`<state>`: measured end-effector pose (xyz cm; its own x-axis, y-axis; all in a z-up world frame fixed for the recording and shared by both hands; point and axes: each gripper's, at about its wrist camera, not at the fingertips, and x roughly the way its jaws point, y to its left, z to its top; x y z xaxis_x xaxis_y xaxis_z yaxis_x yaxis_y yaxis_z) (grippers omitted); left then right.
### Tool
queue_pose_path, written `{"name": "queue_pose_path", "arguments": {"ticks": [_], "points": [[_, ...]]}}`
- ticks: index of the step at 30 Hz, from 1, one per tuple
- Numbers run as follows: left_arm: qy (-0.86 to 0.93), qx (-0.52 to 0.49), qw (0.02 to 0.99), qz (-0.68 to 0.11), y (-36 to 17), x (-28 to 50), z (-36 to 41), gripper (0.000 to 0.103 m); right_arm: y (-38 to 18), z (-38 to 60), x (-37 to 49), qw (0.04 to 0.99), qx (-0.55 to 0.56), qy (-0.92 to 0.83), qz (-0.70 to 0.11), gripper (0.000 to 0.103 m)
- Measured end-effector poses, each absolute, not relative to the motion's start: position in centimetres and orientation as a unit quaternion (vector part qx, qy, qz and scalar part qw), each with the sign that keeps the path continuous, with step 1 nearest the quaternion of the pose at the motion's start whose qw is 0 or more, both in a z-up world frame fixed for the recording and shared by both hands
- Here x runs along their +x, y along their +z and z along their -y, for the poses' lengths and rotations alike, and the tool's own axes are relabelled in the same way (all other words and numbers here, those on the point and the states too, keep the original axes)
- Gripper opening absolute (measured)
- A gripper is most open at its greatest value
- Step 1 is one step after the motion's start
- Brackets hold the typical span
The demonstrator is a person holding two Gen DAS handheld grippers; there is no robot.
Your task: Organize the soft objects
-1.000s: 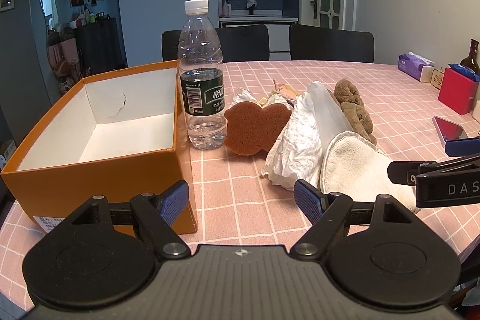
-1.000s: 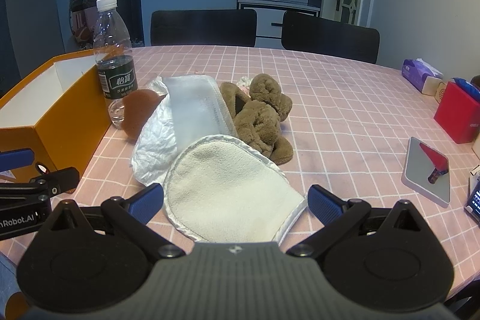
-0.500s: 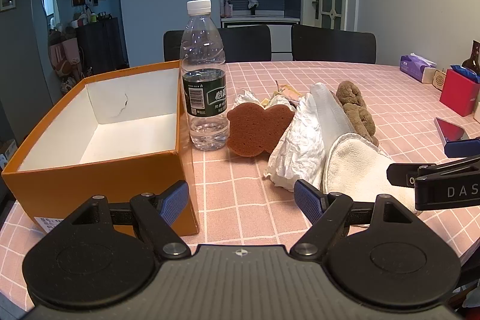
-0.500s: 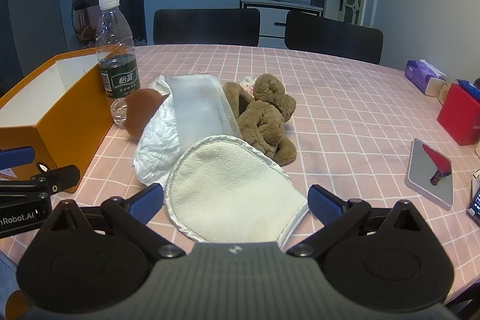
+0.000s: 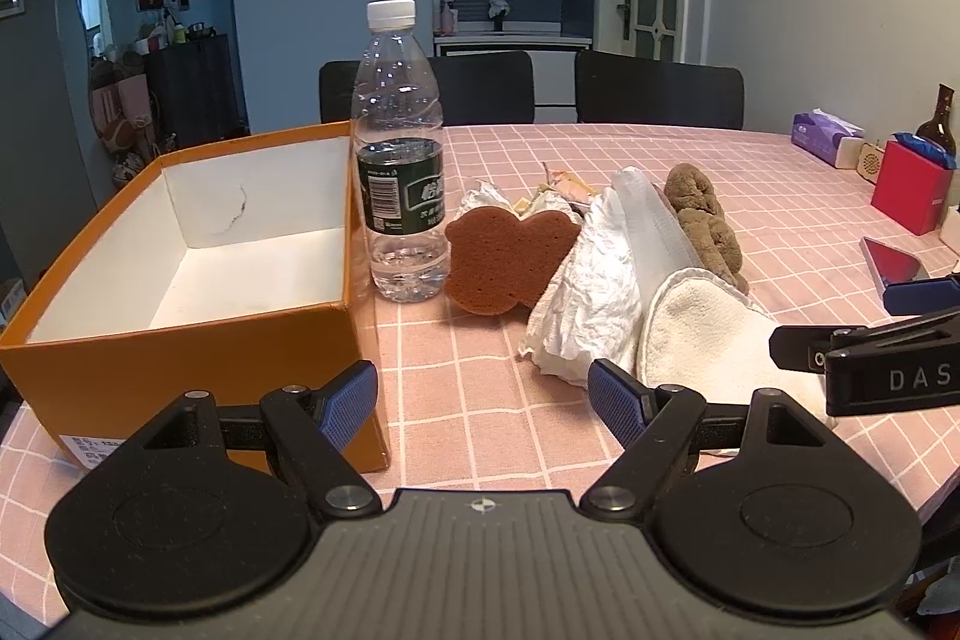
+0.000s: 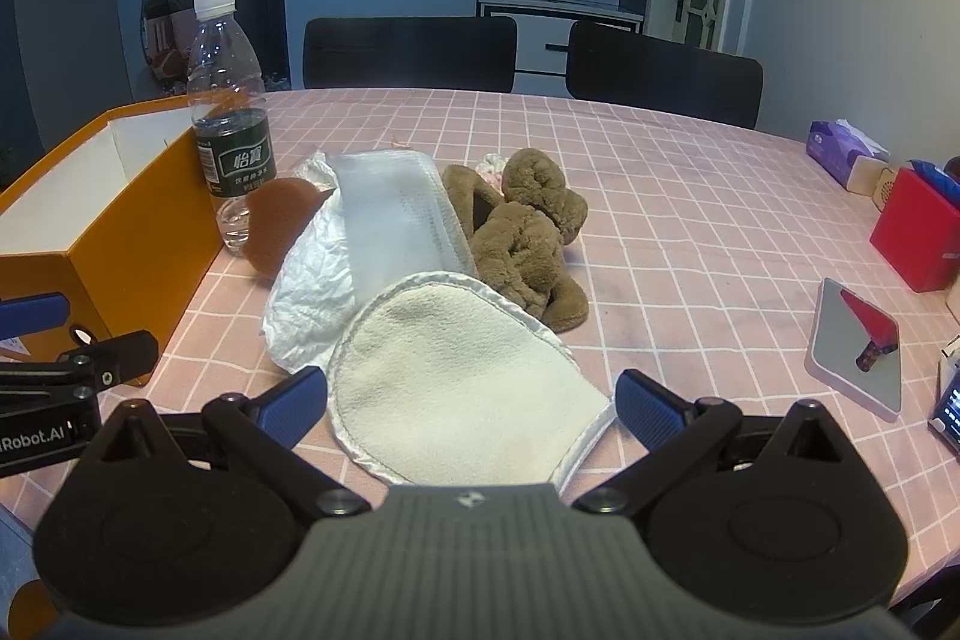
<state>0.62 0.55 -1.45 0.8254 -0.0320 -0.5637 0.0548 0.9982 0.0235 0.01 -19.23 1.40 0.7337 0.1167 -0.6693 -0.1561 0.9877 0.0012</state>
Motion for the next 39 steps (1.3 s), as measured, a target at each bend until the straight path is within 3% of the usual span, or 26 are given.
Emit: {"name": "queue_pose_path", "arguments": {"ticks": [4, 10, 28, 29, 33, 34, 35, 36, 39], "points": [[-0.046, 0.022, 0.954, -0.296, -1.5, 0.8, -0.3, 0.091, 1.1, 20.7, 0.0, 0.937, 0.003, 0.084, -0.338, 0.100], [-0.096, 0.017, 0.945, -0.312, -2.1, 2.1, 0.5, 0.076, 0.2, 22.0, 1.3, 0.933, 0.005, 0.085, -0.349, 0.100], [-0.143, 0.062, 0.931, -0.329, -4.9, 10.2, 3.5, 0.074, -6.3, 22.0, 9.2, 0.876, -0.020, 0.097, -0.472, 0.100], [-0.146, 0.059, 0.930, -0.333, -5.2, 10.6, 3.4, 0.071, -6.5, 22.0, 9.2, 0.877, -0.020, 0.098, -0.471, 0.101], [-0.148, 0.038, 0.927, -0.341, -6.0, 11.2, 3.1, 0.040, -6.8, 21.9, 8.5, 0.882, -0.037, 0.101, -0.459, 0.100], [-0.150, 0.031, 0.927, -0.342, -6.1, 11.2, 2.9, 0.027, -6.8, 22.0, 8.3, 0.883, -0.035, 0.101, -0.457, 0.098], [-0.152, 0.022, 0.928, -0.341, -6.0, 11.1, 2.7, 0.020, -6.8, 22.0, 8.1, 0.885, -0.033, 0.101, -0.452, 0.095], [-0.153, 0.012, 0.928, -0.338, -5.8, 10.9, 2.5, 0.013, -6.7, 22.2, 7.9, 0.887, -0.030, 0.102, -0.448, 0.088], [-0.147, 0.000, 0.934, -0.326, -4.9, 10.3, 1.9, 0.011, -6.5, 22.5, 7.5, 0.892, -0.028, 0.107, -0.438, 0.066]]}}
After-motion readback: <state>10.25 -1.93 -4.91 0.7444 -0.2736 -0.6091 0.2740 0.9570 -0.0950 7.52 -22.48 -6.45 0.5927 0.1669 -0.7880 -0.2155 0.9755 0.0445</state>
